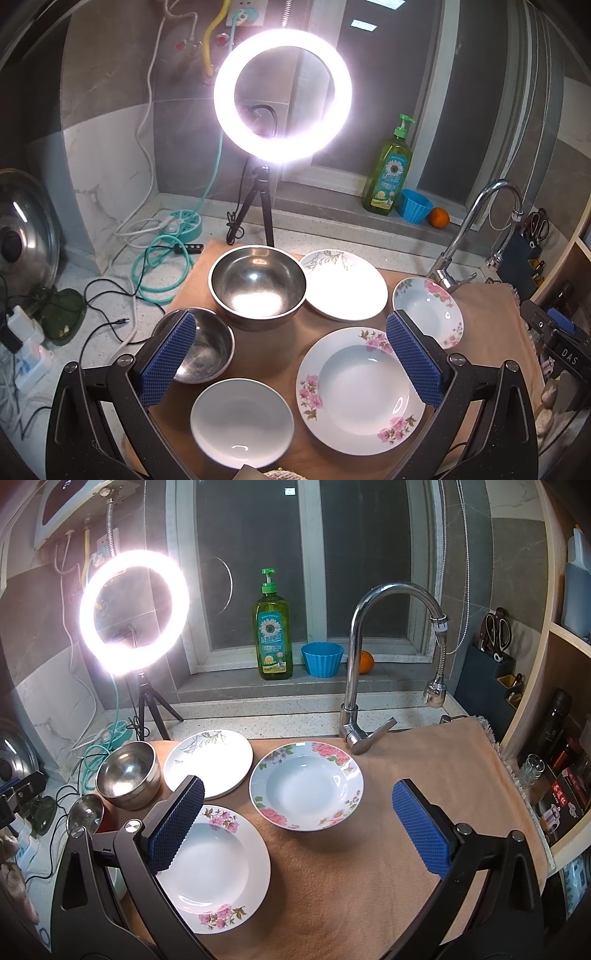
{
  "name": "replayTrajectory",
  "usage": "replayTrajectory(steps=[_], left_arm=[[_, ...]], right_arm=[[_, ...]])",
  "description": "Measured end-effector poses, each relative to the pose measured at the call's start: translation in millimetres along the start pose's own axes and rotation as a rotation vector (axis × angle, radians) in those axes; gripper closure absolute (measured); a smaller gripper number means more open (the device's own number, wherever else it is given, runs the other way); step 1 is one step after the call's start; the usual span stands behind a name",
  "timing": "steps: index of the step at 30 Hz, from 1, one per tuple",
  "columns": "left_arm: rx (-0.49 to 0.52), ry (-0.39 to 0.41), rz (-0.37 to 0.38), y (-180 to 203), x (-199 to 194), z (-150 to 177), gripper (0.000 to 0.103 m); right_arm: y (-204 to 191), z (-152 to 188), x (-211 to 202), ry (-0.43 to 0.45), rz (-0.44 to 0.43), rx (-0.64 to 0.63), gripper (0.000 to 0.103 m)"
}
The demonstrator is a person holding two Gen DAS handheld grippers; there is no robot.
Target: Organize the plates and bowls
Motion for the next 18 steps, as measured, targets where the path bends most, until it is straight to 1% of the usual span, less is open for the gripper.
replayTrajectory(steps=[10,18], left_arm=[[-0.001,-0.001,0.0,0.0,1.2,-0.4,0.0],[0.0,-0.001,0.0,0.3,1.1,-0.2,0.0]], right_arm=[[0.8,-1.9,1.1,-0.001,-0.001,-0.001,0.0],[-6.2,2.3,2.1,-0.004,0.0,-0.008,0.0]])
Point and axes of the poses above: each gripper's, at about its wrist camera, not at the fingertips, and x roughly the way its jaws point, y to its right, z to its underside, the point moved 4 cm from there along x, roughly the way its jaws point, and after that the axes turned 8 degrees about y, right-handed, at the moved point
